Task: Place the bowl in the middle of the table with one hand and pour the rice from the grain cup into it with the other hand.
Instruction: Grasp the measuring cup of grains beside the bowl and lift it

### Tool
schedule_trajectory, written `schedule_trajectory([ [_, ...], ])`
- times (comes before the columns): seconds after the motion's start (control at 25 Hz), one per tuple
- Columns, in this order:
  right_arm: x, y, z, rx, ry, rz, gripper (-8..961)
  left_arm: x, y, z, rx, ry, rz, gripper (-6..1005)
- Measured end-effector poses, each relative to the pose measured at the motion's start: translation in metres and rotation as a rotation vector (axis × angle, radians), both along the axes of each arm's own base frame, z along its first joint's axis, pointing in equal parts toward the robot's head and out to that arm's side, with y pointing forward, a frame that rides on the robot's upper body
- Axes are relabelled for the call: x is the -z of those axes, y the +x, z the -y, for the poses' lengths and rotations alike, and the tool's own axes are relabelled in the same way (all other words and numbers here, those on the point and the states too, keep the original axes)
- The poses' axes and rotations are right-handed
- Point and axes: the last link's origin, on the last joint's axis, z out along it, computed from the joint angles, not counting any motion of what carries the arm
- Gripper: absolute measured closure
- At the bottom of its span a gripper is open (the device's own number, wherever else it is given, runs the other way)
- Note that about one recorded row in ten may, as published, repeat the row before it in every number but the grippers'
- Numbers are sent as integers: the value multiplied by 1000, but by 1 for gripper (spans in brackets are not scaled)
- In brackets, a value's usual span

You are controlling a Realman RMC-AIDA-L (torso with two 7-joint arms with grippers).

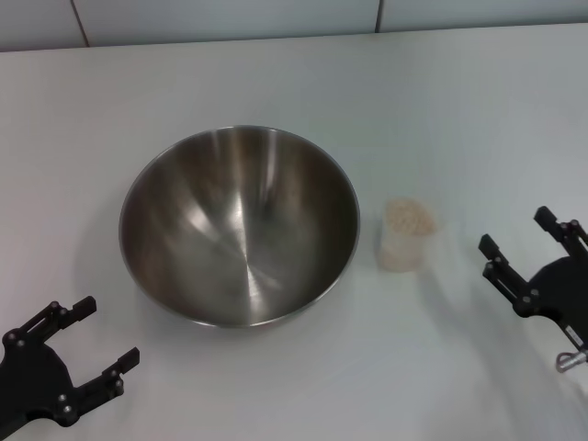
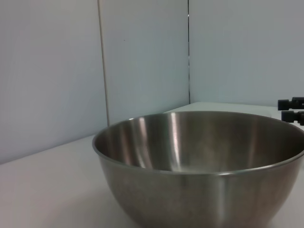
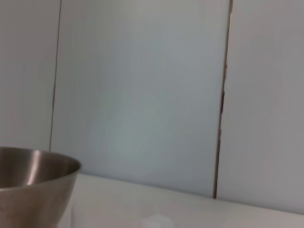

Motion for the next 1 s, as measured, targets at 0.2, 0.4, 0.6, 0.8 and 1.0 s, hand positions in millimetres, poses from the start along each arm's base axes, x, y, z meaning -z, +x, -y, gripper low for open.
schedule_trajectory([
  [0.2,7,-3,-10,4,-38,11,233,0,1,0,3,-1,5,184],
  [0.4,11,-5,-16,-1,-57,17,243,0,1,1,-3,-7,12,185],
  [0.6,12,-8,-21,-13,-59,16,253,-1,1,0,-2,-6,11,185],
  [0.8,14,-10,-27,-10,-69,22,263,-2,0,0,-2,-6,11,184],
  [1.0,15,-11,-33,-5,-71,23,273,-1,0,1,-1,-11,10,184],
])
